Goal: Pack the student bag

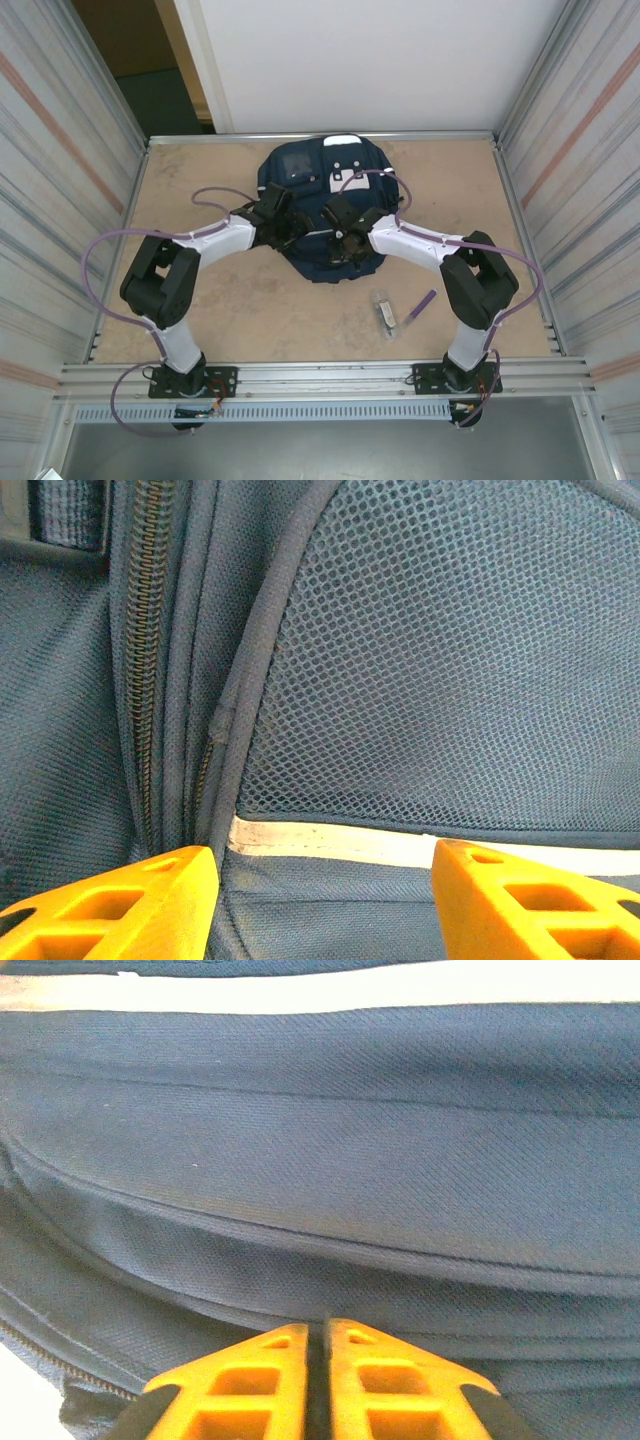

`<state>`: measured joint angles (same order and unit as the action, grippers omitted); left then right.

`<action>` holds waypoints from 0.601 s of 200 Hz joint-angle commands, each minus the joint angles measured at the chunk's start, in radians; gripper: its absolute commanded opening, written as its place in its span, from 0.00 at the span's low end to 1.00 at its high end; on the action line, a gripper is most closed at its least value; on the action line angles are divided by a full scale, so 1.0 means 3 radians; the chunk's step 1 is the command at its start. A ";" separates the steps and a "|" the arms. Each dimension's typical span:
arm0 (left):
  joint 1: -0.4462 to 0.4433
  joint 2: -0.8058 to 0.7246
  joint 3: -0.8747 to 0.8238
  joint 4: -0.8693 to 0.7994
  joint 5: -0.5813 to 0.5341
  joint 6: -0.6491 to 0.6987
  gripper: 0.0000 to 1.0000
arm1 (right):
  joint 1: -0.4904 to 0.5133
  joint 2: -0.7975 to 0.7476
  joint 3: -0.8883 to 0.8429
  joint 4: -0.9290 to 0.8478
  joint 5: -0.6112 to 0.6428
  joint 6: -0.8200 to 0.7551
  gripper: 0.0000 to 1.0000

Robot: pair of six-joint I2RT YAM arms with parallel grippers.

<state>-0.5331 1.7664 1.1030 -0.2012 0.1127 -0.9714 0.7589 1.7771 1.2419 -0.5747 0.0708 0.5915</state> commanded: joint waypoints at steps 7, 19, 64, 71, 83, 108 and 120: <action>-0.0016 -0.0066 -0.0097 -0.0022 0.0141 -0.0122 0.58 | 0.0004 -0.0016 -0.0013 -0.0073 -0.0044 0.0048 0.00; -0.0036 -0.0164 -0.0092 -0.0037 0.0104 -0.0009 0.58 | 0.0000 -0.0141 -0.0023 -0.0042 -0.0105 0.0007 0.00; -0.0066 -0.0715 -0.0101 0.0471 0.0478 0.1671 0.57 | -0.0291 -0.0833 -0.0192 0.0187 -0.0685 -0.0030 0.00; -0.0072 -0.0799 -0.0167 0.0676 0.0596 0.2108 0.57 | -0.0380 -0.0927 -0.0225 0.0217 -0.0821 -0.0015 0.00; -0.0097 -0.0947 -0.0343 0.1092 0.0860 0.2911 0.56 | -0.0535 -0.1052 -0.0265 0.0233 -0.1026 -0.0016 0.00; -0.0194 -0.1060 -0.0601 0.1410 0.1640 0.4795 0.55 | -0.0779 -0.1241 -0.0372 0.0335 -0.1431 -0.0086 0.00; -0.0278 -0.1030 -0.0624 0.1264 0.1791 0.5587 0.55 | -0.0864 -0.1305 -0.0418 0.0358 -0.1545 -0.0090 0.00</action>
<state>-0.5724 1.4563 0.9642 0.1265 0.4278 0.0109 0.5381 1.4395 1.1469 -0.5049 -0.2329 0.5907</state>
